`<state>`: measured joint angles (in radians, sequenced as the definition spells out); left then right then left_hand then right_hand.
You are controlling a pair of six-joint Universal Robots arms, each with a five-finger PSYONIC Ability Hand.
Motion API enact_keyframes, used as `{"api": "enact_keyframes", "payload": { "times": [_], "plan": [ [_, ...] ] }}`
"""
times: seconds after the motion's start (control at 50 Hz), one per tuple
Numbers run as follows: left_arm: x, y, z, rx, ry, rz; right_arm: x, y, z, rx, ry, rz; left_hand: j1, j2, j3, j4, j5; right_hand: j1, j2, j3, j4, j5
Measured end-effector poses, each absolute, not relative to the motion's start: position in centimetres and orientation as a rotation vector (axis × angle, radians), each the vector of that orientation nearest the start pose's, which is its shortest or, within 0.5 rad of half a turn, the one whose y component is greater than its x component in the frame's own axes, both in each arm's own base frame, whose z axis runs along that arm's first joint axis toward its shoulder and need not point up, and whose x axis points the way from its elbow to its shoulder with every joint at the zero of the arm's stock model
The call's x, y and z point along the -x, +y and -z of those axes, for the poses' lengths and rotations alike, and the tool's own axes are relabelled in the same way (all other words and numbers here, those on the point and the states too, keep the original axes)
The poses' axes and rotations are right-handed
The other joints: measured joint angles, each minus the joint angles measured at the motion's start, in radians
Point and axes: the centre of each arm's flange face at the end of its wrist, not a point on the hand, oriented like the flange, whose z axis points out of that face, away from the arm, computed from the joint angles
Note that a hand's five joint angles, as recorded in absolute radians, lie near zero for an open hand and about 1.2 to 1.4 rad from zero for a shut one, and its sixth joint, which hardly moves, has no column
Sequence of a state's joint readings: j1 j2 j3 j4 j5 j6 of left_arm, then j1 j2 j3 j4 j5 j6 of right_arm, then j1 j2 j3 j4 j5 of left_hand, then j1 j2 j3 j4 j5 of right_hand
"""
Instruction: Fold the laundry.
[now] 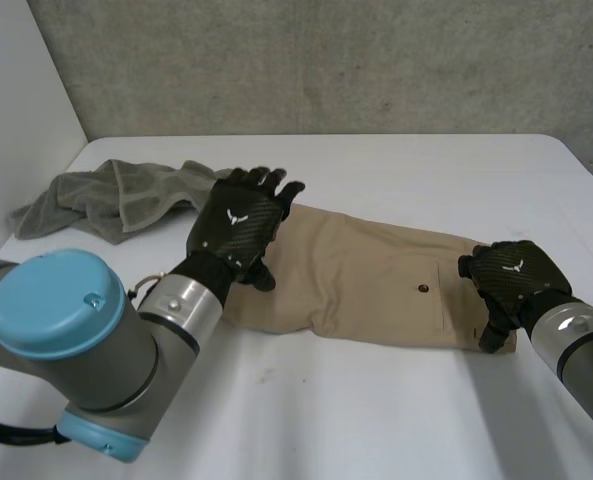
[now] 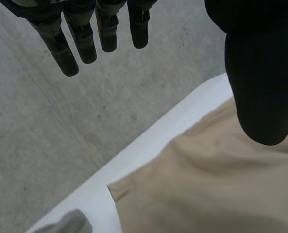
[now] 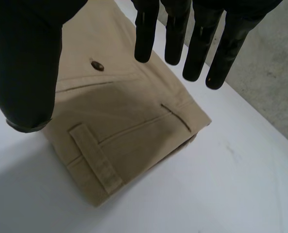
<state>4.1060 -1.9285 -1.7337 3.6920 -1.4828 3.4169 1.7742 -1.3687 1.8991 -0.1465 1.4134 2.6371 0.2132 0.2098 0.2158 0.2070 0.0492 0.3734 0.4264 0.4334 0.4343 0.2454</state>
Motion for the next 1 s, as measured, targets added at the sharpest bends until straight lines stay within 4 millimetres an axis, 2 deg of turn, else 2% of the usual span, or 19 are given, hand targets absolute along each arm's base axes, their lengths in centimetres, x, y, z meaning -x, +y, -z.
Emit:
{"api": "enact_keyframes", "payload": {
  "times": [0.14, 0.16, 0.22, 0.3, 0.34, 0.42, 0.6, 0.68, 0.74, 0.76, 0.8, 0.84, 0.86, 0.88, 0.9, 0.92, 0.94, 0.96, 1.0],
  "plan": [
    [31.9, -22.0, -18.2, -1.125, 2.186, 2.403, -19.7, -26.2, -15.0, 1.0, 2.418, 1.789, 0.0, 0.0, 0.0, 0.0, 0.0, 0.105, 0.133, 0.127, 0.124, 0.115],
    [31.9, -22.1, -18.0, -1.121, 2.19, 2.398, -19.7, -26.8, -14.1, 0.996, 2.424, 1.788, 0.0, 0.0, 0.0, 0.0, 0.0, 0.135, 0.172, 0.165, 0.159, 0.151],
    [31.9, -22.3, -18.0, -1.119, 2.19, 2.396, -19.8, -27.3, -13.1, 1.002, 2.433, 1.779, 0.0, 0.0, 0.0, 0.0, 0.0, 0.174, 0.215, 0.209, 0.203, 0.192],
    [31.9, -22.3, -17.9, -1.116, 2.19, 2.395, -19.7, -28.0, -12.0, 1.01, 2.458, 1.762, 0.0, 0.0, 0.0, 0.0, 0.0, 0.489, 0.691, 0.677, 0.669, 0.611],
    [31.9, -22.3, -17.9, -1.115, 2.191, 2.394, -19.5, -28.3, -11.9, 1.003, 2.47, 1.764, 0.0, 0.0, 0.0, 0.0, 0.0, 0.499, 0.742, 0.723, 0.739, 0.659],
    [31.8, -22.3, -17.9, -1.113, 2.193, 2.392, -18.3, -29.2, -12.3, 0.957, 2.509, 1.803, 0.0, 0.0, 0.0, 0.0, 0.0, 0.499, 0.743, 0.726, 0.756, 0.662],
    [31.8, -22.2, -18.2, -1.109, 2.19, 2.396, -14.3, -30.8, -15.5, 0.919, 2.574, 1.969, 0.0, 0.0, 0.0, 0.0, 0.0, 0.577, 0.752, 0.726, 0.757, 0.712],
    [31.7, -22.1, -18.3, -1.109, 2.192, 2.394, -12.1, -31.7, -16.1, 1.016, 2.641, 2.011, 0.0, 0.0, 0.0, 0.0, 0.0, 0.587, 0.752, 0.726, 0.757, 0.721],
    [31.7, -22.1, -18.4, -1.109, 2.194, 2.391, -11.6, -32.0, -16.3, 1.073, 2.656, 2.023, 0.0, 0.0, 0.0, 0.0, 0.0, 0.587, 0.752, 0.73, 0.757, 0.721],
    [31.6, -22.0, -18.4, -1.11, 2.197, 2.387, -11.5, -32.3, -16.9, 1.214, 2.65, 2.05, 0.0, 0.0, 0.0, 0.0, 0.0, 0.587, 0.752, 0.742, 0.757, 0.721],
    [31.6, -22.0, -18.5, -1.11, 2.198, 2.385, -12.0, -32.3, -17.2, 1.287, 2.623, 2.066, 0.0, 0.0, 0.0, 0.0, 0.0, 0.587, 0.753, 0.748, 0.757, 0.726],
    [31.6, -22.0, -18.6, -1.109, 2.197, 2.386, -14.5, -31.9, -18.2, 1.455, 2.491, 2.12, 0.0, 0.0, 0.0, 0.0, 0.0, 0.599, 0.756, 0.75, 0.758, 0.736],
    [31.6, -22.0, -18.6, -1.109, 2.197, 2.386, -14.5, -31.9, -18.2, 1.455, 2.491, 2.12, 0.0, 0.0, 0.0, 0.0, 0.0, 0.599, 0.756, 0.75, 0.758, 0.736],
    [31.6, -22.1, -18.7, -1.108, 2.195, 2.39, -16.3, -31.5, -18.9, 1.531, 2.393, 2.151, 0.0, 0.0, 0.0, 0.0, 0.0, 0.604, 0.757, 0.75, 0.758, 0.738],
    [31.6, -22.1, -18.7, -1.108, 2.195, 2.39, -16.3, -31.5, -18.9, 1.531, 2.393, 2.151, 0.0, 0.0, 0.0, 0.0, 0.0, 0.604, 0.757, 0.75, 0.758, 0.738],
    [31.7, -22.2, -18.9, -1.102, 2.19, 2.399, -20.0, -30.1, -19.9, 1.643, 2.2, 2.198, 0.0, 0.0, 0.0, 0.0, 0.0, 0.61, 0.757, 0.751, 0.758, 0.743],
    [31.7, -22.2, -19.0, -1.101, 2.189, 2.402, -20.6, -29.9, -20.1, 1.658, 2.167, 2.204, 0.0, 0.0, 0.0, 0.0, 0.0, 0.615, 0.757, 0.751, 0.758, 0.747],
    [31.7, -22.2, -19.2, -1.092, 2.186, 2.413, -22.9, -28.7, -20.5, 1.72, 2.038, 2.217, 0.0, 0.0, 0.0, 0.0, 0.0, 0.629, 0.757, 0.751, 0.758, 0.753],
    [31.7, -22.4, -19.5, -1.077, 2.184, 2.429, -25.5, -27.0, -20.7, 1.798, 1.892, 2.209, 0.0, 0.0, 0.0, 0.0, 0.0, 0.63, 0.757, 0.751, 0.758, 0.755]
  ]
}}
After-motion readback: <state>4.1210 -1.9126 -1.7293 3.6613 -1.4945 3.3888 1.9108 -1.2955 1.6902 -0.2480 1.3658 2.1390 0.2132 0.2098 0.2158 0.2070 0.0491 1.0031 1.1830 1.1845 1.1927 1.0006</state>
